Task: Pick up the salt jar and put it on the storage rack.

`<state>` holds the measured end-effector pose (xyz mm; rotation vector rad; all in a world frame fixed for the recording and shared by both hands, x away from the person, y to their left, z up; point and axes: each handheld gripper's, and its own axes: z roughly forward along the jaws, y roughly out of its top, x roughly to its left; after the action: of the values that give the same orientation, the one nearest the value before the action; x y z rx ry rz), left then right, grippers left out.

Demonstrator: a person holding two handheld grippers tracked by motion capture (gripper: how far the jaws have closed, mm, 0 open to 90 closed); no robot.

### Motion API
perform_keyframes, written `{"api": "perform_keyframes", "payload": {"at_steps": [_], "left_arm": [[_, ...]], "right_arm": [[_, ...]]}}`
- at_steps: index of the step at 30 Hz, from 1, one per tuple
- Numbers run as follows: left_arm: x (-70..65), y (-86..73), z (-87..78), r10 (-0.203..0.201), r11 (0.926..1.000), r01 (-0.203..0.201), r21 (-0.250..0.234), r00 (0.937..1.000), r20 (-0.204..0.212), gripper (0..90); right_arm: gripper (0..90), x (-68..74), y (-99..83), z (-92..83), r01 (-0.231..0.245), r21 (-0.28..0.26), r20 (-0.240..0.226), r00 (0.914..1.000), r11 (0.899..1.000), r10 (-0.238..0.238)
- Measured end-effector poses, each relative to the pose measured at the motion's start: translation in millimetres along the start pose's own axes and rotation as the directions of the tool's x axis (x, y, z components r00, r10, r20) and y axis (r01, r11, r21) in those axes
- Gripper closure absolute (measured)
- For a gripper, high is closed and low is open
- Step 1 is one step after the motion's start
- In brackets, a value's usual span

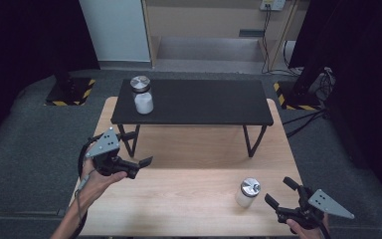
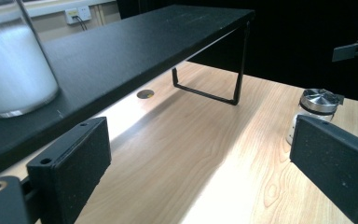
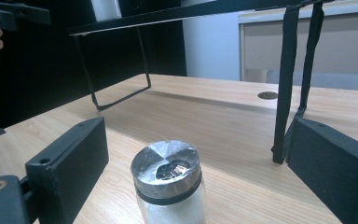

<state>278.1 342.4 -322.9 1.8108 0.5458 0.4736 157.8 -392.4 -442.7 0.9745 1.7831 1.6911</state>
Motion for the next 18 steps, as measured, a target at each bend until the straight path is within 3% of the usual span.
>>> {"api": "perform_keyframes", "payload": {"at_steps": [6,9,11,18], "left_arm": [[-1.4,-23.2,9.5,-0.027,0.9990,0.027,-0.035,0.9996,-0.005,4.1],[-1.6,-29.4,13.3,-0.014,0.9997,0.014,-0.018,0.9997,-0.019,4.2],[0.8,-37.2,15.1,-0.039,0.9989,0.039,-0.027,0.9992,-0.012,4.2],[-1.4,-57.6,19.3,-0.066,0.9966,0.065,-0.050,0.9978,-0.012,4.2]], "right_arm": [[5.7,-0.3,-0.2,0.1,0.000,0.000,-0.001,1.0000,1.000,0.000],[5.7,-0.4,-0.3,-0.2,0.000,0.000,0.001,1.0000,1.000,0.000],[5.7,-0.3,-0.2,0.0,0.000,0.000,0.001,1.0000,1.000,0.000],[5.7,-0.4,-0.3,0.6,0.001,0.006,0.002,1.0000,1.000,-0.001]]}}
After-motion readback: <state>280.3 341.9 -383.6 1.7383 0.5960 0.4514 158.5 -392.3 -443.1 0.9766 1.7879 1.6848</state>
